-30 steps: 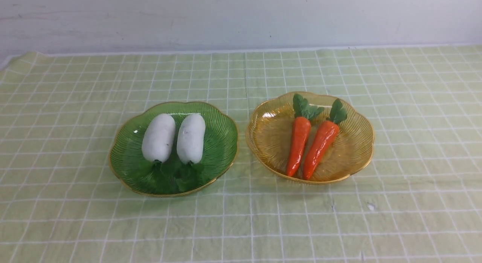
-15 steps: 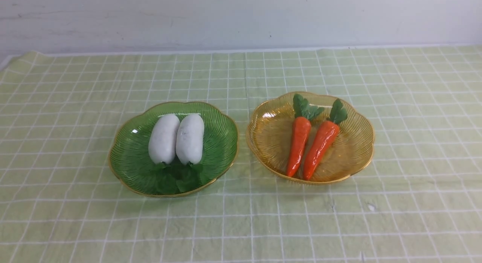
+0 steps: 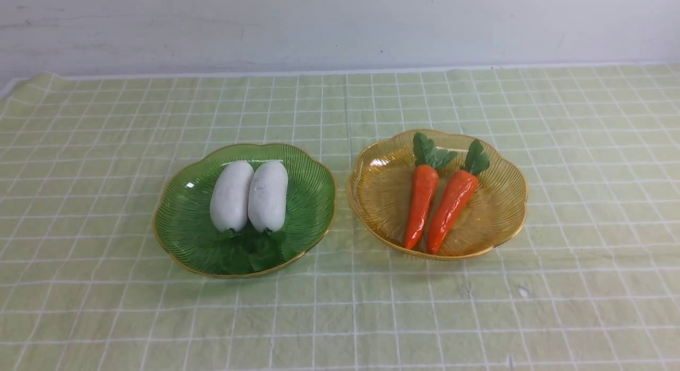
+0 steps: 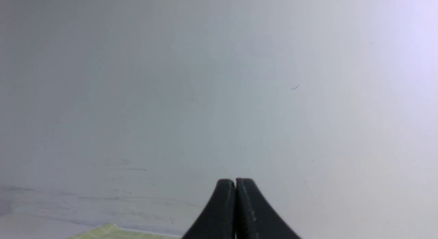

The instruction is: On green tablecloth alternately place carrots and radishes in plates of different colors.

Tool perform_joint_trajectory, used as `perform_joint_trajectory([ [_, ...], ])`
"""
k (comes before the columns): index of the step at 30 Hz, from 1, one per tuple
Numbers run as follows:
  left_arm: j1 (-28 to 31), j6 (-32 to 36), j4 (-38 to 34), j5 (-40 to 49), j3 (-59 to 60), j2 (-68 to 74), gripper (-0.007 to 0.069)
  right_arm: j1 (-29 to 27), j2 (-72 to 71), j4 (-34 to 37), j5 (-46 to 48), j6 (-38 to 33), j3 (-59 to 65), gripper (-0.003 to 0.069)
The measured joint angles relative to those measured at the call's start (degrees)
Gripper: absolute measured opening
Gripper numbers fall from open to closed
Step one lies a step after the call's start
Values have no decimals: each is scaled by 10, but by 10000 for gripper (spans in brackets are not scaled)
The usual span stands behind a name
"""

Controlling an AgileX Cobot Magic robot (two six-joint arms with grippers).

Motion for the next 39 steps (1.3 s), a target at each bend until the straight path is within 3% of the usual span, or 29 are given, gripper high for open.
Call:
perform_joint_trajectory([
  [10,0,-5,-40,-128,225,-141,-8,0,0,-41,17,0,14,-14],
  [24,0,-6,-56,-109,320,-163,-8,0,-1,-43,21,0,18,-14],
  [32,-2,43,23,-149,355,-183,-8,0,-1,-43,21,0,18,-14],
  [39,46,43,67,-210,490,-325,-8,0,-1,-43,21,0,18,-14],
])
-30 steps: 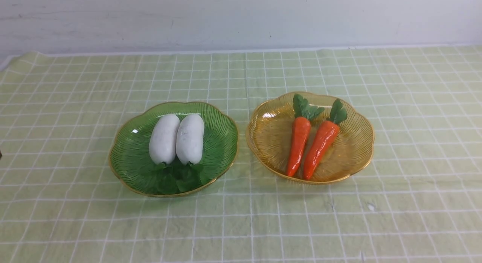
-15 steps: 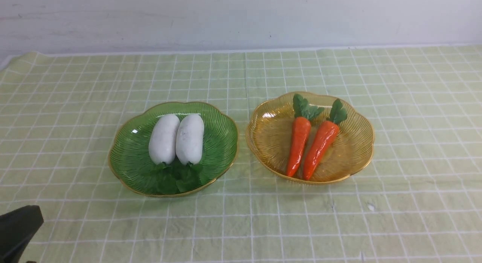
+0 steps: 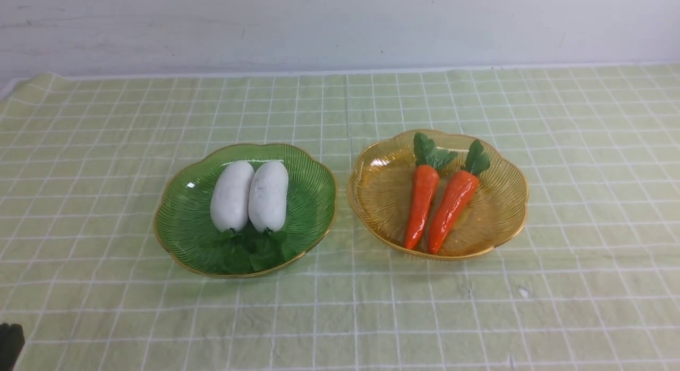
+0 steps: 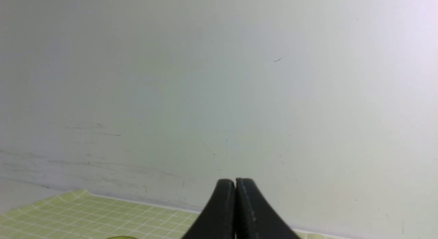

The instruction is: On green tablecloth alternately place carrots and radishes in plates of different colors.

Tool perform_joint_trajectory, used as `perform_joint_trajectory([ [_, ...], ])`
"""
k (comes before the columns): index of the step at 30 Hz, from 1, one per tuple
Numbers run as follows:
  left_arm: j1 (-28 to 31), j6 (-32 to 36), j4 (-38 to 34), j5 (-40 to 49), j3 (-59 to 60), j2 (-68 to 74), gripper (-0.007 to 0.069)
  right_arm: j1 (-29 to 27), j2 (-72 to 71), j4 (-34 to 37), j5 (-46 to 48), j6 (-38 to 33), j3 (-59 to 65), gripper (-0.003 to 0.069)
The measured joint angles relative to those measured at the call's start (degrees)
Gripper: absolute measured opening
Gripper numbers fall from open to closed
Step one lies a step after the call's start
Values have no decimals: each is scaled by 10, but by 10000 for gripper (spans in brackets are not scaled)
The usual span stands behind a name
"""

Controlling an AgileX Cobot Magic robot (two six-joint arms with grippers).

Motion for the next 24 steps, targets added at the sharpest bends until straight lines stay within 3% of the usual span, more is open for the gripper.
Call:
perform_joint_trajectory([
  [5,2,0,0,4,73,-39,-8,0,0,0,-1,0,0,-14],
  [24,3,0,0,13,77,-39,-8,0,0,0,1,0,0,-14],
])
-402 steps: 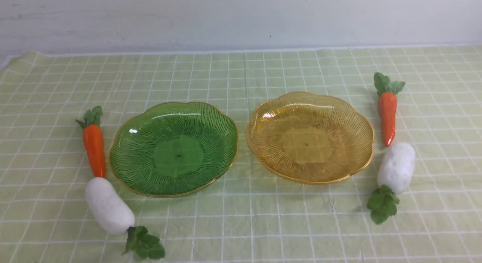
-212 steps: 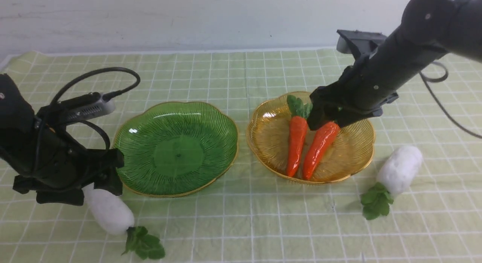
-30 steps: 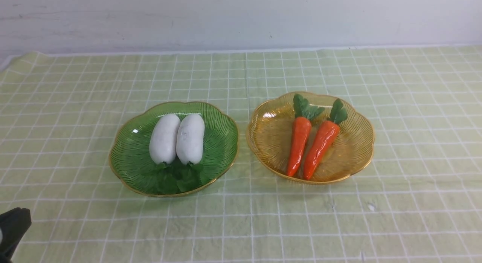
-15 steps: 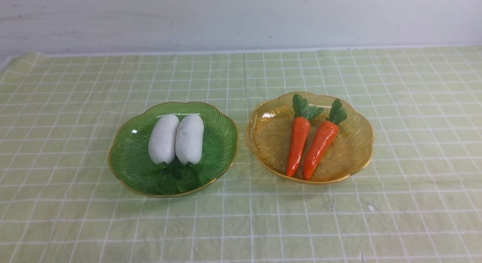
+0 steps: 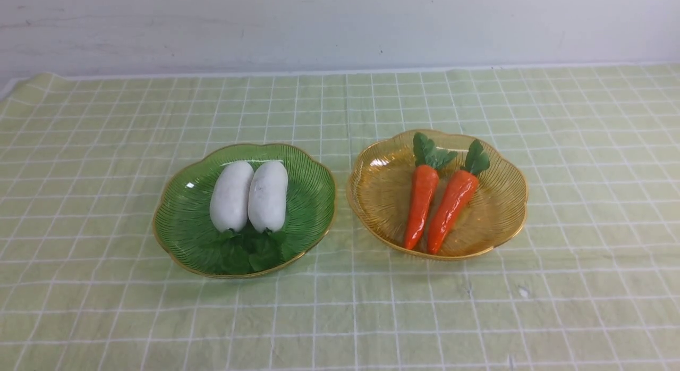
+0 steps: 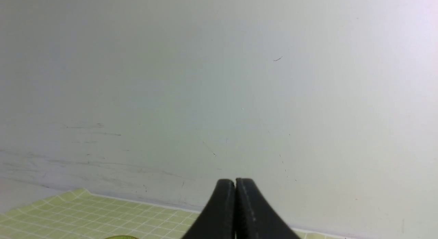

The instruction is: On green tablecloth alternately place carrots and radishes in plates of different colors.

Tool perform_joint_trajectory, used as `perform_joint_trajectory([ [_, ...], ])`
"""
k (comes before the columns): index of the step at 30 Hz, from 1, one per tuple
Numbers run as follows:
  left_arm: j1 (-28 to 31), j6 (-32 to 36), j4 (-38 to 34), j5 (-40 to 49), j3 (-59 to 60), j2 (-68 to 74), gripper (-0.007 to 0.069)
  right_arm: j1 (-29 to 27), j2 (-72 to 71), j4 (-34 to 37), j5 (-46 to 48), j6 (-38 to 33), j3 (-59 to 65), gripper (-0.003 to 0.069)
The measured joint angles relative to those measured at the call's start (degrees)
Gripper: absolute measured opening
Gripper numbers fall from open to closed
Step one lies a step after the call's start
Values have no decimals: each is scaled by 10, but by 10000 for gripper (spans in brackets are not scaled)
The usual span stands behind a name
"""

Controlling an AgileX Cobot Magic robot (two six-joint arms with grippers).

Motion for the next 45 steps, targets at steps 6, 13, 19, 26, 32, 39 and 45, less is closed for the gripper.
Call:
perform_joint_trajectory([
  [6,0,0,0,0,0,0,-8,0,0,0,0,3,0,-14],
  [13,0,0,0,0,0,0,-8,0,0,4,0,-5,0,-14],
  [19,0,0,0,0,0,0,-8,1,0,134,-2,-142,0,-14],
  [26,0,0,0,0,0,0,-8,1,0,274,-3,-296,0,-14],
  [32,0,0,0,0,0,0,-8,-62,0,281,-4,-310,27,-14],
  [39,0,0,0,0,0,0,-8,-224,0,281,-4,-311,173,-14],
  [45,0,0,0,0,0,0,-8,-257,1,281,50,-311,225,-14],
])
